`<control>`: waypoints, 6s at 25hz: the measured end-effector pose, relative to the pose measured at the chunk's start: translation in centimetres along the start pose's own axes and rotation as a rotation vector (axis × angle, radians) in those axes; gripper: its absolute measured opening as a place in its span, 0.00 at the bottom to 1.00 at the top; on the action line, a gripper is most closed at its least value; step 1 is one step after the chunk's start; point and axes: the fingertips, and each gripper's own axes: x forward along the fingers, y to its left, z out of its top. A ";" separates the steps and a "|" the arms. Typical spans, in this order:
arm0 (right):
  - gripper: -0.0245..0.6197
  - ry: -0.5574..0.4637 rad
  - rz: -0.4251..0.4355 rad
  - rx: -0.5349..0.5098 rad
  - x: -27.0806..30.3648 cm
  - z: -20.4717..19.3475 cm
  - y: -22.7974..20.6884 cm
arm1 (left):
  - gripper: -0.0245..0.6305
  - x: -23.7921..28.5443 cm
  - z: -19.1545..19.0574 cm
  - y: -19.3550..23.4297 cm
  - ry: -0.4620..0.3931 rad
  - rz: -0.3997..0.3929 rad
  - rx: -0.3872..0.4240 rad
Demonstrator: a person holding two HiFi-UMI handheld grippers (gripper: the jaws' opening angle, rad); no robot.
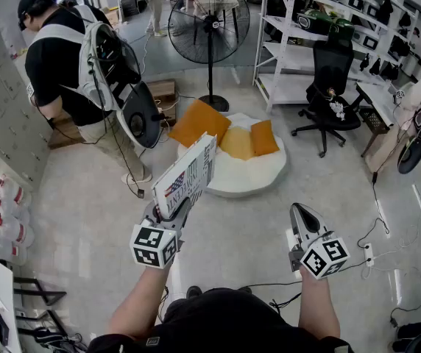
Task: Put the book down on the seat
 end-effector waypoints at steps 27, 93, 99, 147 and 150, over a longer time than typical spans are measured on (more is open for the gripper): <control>0.06 0.038 0.118 0.122 -6.2 -2.9 -6.5 | 0.28 4.4 -3.0 -11.5 0.074 -0.029 -0.011; 0.06 0.218 0.078 0.263 24.5 -2.9 -19.3 | 0.28 33.2 -0.7 6.1 0.151 -0.123 -0.153; 0.06 0.224 0.105 0.261 25.9 -2.0 -18.9 | 0.28 33.4 0.0 7.3 0.152 -0.099 -0.166; 0.06 0.311 0.045 0.336 49.3 -2.0 -42.7 | 0.28 66.0 1.6 11.4 0.307 -0.178 -0.117; 0.06 0.313 0.040 0.363 50.1 -2.9 -43.3 | 0.28 66.5 1.0 11.6 0.323 -0.184 -0.126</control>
